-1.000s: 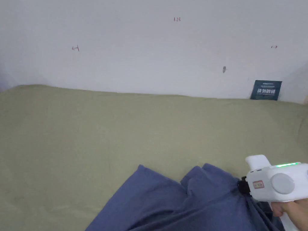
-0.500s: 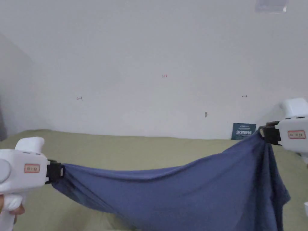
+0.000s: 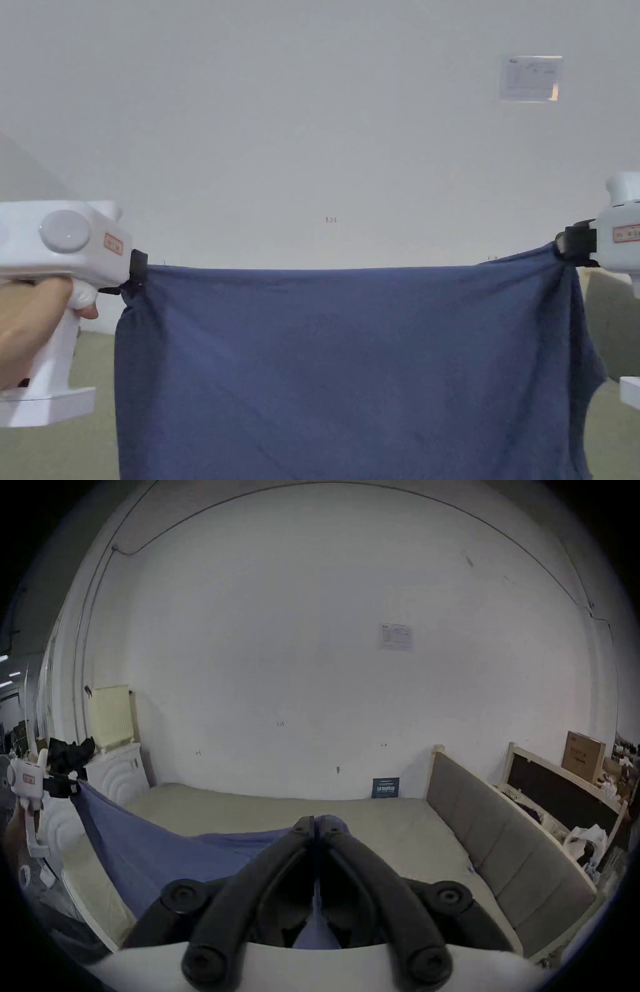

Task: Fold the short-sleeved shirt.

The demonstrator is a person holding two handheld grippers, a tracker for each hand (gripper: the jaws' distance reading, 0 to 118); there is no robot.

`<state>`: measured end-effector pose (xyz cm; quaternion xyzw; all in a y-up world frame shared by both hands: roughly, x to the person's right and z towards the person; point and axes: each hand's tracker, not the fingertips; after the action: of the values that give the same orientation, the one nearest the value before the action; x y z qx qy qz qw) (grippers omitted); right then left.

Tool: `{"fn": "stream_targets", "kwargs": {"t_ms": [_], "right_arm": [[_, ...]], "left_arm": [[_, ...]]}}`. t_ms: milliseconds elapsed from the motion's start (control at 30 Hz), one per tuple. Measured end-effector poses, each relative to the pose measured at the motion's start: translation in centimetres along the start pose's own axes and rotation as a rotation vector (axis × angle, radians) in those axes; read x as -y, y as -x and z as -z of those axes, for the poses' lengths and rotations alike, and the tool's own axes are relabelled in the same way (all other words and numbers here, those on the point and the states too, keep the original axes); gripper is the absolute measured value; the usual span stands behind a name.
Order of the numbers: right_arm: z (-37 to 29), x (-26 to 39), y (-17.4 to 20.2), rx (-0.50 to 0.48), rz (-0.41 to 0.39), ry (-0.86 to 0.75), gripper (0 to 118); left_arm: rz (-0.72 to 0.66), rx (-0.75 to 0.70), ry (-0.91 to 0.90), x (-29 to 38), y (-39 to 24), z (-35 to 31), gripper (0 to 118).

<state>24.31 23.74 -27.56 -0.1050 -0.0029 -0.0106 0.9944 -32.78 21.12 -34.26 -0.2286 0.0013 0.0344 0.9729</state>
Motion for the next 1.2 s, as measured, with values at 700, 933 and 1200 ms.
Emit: {"fn": "stream_targets", "kwargs": {"t_ms": [700,933,1200], "right_arm": [[18.7,-10.4,1.9,0.111,-0.085,-0.024,0],[23.5,-11.2,1.8,0.146,-0.072,-0.045,0],[28.2,-4.6,1.7,0.135,-0.091,0.041,0]], "left_arm": [[0.016,-0.15,-0.075,-11.3,-3.9,12.8,2],[0.095,-0.195,-0.086,-12.2,-4.4,14.1,2],[0.099,-0.202,-0.021,-8.7,-3.2,25.2,2]]}}
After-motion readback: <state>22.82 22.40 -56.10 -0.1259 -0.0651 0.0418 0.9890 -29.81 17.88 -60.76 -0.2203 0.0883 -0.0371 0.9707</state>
